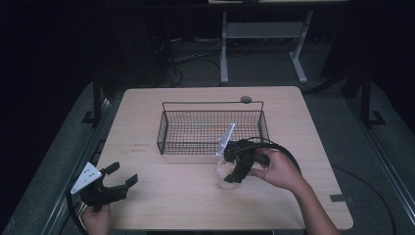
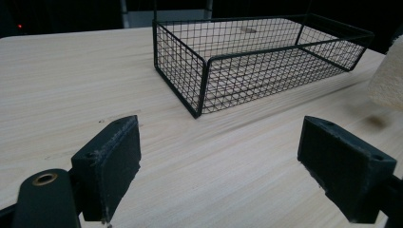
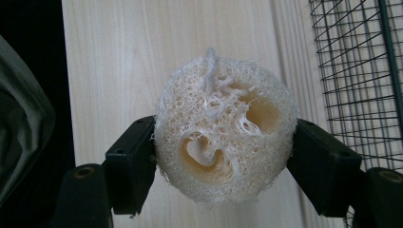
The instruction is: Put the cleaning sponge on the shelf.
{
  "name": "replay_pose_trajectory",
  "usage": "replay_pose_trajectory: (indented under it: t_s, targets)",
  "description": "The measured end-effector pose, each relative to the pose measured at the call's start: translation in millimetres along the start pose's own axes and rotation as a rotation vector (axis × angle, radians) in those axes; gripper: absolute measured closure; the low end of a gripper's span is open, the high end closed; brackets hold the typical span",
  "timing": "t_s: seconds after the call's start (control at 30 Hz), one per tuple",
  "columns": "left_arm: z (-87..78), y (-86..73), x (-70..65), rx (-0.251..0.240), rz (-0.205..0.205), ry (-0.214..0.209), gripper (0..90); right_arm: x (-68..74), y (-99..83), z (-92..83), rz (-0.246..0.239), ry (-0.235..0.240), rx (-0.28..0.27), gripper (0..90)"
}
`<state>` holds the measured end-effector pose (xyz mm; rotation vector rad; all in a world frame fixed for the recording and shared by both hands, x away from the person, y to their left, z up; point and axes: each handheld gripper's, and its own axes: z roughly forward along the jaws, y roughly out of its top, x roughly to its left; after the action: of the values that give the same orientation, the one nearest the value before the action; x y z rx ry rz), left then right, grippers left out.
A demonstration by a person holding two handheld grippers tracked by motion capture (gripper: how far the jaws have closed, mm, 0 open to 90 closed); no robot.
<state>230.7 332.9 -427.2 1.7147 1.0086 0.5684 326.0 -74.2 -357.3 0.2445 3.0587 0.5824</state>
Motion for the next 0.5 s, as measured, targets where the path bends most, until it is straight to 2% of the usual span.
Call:
replay_pose_trajectory:
  t_s: [0.1, 0.5]
  targets:
    - [-0.3, -0.1, 0.0, -0.003, 0.002, 0.001, 13.8, -2.6, 0.9, -2.6, 0.003, 0.003, 0.003, 27.8]
    - [0.7, 0.2, -0.7, 0.007, 0.005, -0.001, 13.8, -12.9, 13.3, -21.6, -0.003, 0.018, -0.044, 27.8]
